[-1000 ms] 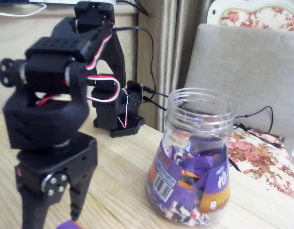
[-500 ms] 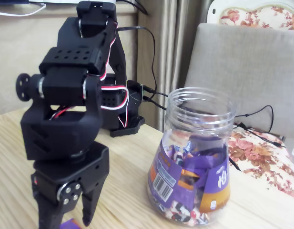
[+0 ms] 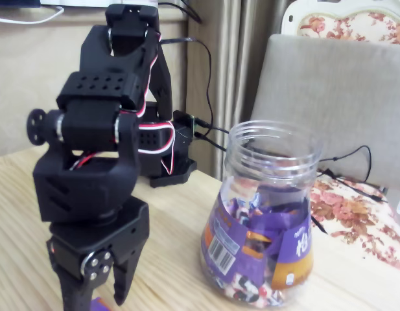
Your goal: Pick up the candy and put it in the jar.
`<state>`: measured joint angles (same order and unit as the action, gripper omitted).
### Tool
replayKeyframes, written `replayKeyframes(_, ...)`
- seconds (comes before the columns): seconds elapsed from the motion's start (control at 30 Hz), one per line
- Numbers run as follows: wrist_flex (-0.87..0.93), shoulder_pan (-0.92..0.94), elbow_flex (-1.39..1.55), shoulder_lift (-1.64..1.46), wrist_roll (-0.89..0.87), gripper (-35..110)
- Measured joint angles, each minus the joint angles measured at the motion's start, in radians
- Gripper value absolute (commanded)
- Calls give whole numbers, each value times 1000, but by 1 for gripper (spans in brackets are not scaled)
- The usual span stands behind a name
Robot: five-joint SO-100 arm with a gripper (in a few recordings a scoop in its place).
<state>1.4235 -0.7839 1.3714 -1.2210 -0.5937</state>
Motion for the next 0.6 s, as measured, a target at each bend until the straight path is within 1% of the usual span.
replayKeyframes(0.2, 0, 11, 14, 0, -2, 36)
replayKeyframes(0.6, -52, 14, 66, 0, -12, 23)
